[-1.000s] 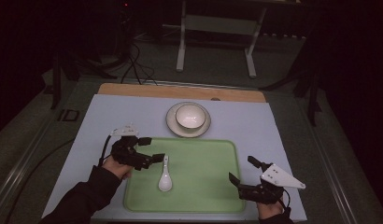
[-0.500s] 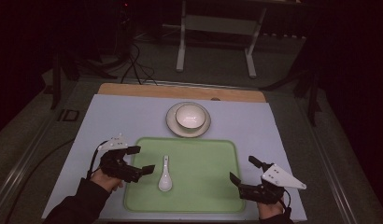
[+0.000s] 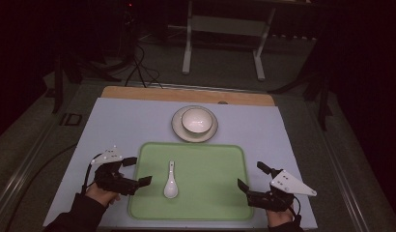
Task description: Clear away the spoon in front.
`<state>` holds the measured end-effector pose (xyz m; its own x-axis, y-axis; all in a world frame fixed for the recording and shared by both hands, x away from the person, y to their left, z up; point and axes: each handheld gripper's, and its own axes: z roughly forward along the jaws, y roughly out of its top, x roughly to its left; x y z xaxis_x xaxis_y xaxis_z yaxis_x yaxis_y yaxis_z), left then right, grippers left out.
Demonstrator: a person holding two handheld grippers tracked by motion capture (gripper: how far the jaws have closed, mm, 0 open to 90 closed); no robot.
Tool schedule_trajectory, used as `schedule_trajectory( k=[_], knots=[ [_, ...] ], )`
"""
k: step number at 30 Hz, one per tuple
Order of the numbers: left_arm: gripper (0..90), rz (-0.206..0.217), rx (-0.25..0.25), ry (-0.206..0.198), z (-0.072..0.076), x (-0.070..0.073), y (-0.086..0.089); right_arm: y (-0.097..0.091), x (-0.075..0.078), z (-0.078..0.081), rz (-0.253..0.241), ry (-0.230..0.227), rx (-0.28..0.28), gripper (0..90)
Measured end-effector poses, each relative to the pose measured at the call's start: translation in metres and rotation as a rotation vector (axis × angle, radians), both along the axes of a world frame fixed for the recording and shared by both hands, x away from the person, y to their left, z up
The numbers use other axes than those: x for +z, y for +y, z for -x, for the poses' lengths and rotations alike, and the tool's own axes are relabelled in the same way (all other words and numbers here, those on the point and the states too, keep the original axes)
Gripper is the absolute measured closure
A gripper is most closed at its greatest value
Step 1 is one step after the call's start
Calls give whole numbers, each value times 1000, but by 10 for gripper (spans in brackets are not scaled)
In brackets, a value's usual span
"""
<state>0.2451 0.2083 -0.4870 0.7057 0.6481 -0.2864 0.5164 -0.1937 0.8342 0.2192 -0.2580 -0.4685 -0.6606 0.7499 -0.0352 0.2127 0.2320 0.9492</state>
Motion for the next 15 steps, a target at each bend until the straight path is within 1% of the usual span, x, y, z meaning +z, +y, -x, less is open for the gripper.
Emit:
schedule_trajectory(
  k=[2, 5, 9, 11, 12, 15],
  knots=[
    [21, -7, 9, -10, 2, -3, 3, 0, 0, 0, 3, 0, 1, 119],
    [21, -8, 13, -5, 3, -8, 6, 0, 0, 0, 3, -1, 2, 119],
    [23, -5, 26, -26, 4, -13, 9, 0, -1, 0, 3, -2, 3, 119],
    [23, -5, 30, -28, 4, -14, 9, 0, -1, 0, 4, -2, 3, 119],
    [23, -11, 32, -35, 5, -17, 8, 0, -1, 0, 4, -1, 3, 119],
    [23, -15, 23, -32, 7, -20, 5, 0, -2, 0, 6, 3, 5, 119]
  ],
)
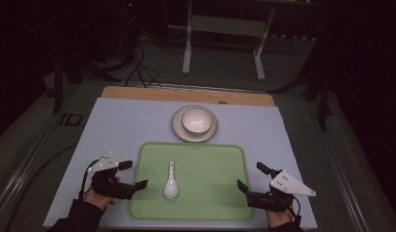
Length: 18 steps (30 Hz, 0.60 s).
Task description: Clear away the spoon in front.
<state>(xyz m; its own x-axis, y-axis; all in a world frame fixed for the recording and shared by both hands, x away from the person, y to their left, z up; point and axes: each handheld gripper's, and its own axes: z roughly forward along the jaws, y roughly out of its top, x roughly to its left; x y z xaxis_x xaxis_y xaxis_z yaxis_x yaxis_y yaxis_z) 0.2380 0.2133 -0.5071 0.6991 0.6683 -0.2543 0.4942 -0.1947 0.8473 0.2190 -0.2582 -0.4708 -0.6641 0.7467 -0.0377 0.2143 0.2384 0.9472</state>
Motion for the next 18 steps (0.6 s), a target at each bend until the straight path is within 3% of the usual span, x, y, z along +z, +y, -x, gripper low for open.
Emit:
schedule_trajectory(
  k=[5, 12, 18],
  knots=[
    [23, -31, -4, -10, 2, -4, -5, 0, -2, 0, -2, 8, 3, 119],
    [23, -28, -20, -27, 3, -7, -13, 0, -7, -3, -3, 33, 16, 119],
    [23, -49, -49, -49, 5, -8, -18, 1, -8, -3, -1, 38, 18, 119]
  ],
)
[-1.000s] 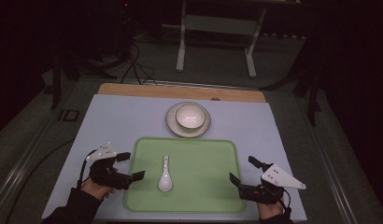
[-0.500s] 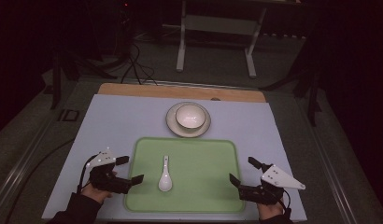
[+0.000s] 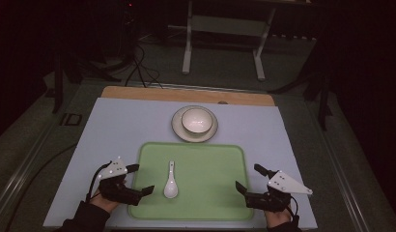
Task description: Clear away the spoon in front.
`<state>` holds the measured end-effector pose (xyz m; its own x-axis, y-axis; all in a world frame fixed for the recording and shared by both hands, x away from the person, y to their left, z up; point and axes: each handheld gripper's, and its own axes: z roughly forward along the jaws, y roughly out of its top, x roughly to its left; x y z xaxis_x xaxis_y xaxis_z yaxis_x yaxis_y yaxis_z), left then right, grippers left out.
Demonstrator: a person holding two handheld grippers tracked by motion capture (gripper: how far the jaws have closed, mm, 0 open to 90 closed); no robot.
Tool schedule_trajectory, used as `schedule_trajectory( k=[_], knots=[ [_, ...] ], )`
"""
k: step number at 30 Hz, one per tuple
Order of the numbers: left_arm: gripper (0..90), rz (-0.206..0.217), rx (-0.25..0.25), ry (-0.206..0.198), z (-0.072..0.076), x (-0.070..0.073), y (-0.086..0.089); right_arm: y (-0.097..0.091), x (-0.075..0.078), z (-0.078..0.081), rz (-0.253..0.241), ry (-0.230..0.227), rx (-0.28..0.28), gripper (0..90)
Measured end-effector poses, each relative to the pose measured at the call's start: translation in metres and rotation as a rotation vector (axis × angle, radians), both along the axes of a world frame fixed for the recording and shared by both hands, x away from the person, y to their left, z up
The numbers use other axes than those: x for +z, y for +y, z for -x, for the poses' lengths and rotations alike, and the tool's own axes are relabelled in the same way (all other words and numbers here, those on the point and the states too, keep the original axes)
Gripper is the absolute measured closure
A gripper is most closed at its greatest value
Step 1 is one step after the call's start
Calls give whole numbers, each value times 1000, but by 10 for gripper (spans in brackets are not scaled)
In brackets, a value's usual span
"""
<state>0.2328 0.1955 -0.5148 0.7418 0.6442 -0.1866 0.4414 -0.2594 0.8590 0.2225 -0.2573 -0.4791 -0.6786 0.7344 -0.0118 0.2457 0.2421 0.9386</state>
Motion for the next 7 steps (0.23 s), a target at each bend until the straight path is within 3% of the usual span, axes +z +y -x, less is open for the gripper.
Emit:
schedule_trajectory(
  k=[7],
  knots=[
    [23, 2, -7, -5, 0, 0, -2, 0, 0, 0, 0, 0, 1, 119]
  ],
)
